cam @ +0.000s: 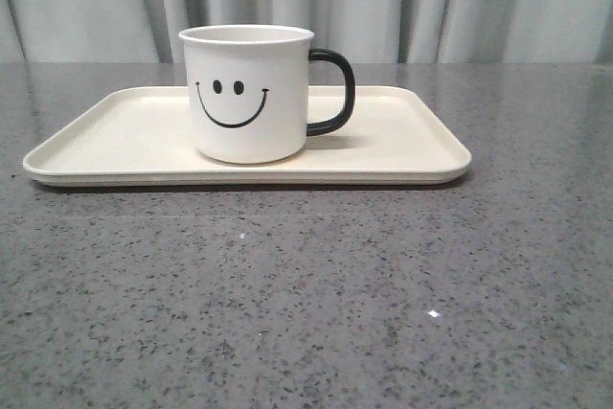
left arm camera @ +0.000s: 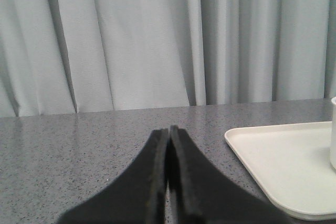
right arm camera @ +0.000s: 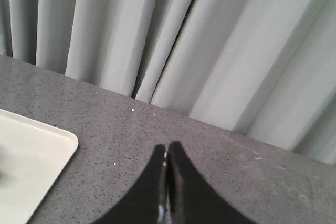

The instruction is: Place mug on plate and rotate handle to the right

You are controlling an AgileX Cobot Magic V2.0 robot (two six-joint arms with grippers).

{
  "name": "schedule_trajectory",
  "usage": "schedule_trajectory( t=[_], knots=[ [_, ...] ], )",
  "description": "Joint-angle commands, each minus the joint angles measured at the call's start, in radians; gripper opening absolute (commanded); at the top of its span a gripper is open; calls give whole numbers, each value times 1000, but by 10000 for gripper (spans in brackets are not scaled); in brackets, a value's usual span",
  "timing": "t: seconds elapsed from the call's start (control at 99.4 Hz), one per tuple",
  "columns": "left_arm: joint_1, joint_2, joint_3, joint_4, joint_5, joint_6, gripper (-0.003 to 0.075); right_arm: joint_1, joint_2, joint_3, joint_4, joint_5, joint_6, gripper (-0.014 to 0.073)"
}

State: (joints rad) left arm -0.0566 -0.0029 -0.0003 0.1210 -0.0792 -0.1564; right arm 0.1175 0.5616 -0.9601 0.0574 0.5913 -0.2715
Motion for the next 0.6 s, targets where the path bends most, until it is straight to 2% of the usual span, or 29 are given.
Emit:
schedule_trajectory(
  t=[0.0,0.594],
  knots=[
    [7,-32,11,-2,-75,1,-20,-2,5,-20,-11,-78,2,-111],
    [7,-32,11,-2,-75,1,-20,-2,-9,-20,-32,-78,-3,-111]
  ],
)
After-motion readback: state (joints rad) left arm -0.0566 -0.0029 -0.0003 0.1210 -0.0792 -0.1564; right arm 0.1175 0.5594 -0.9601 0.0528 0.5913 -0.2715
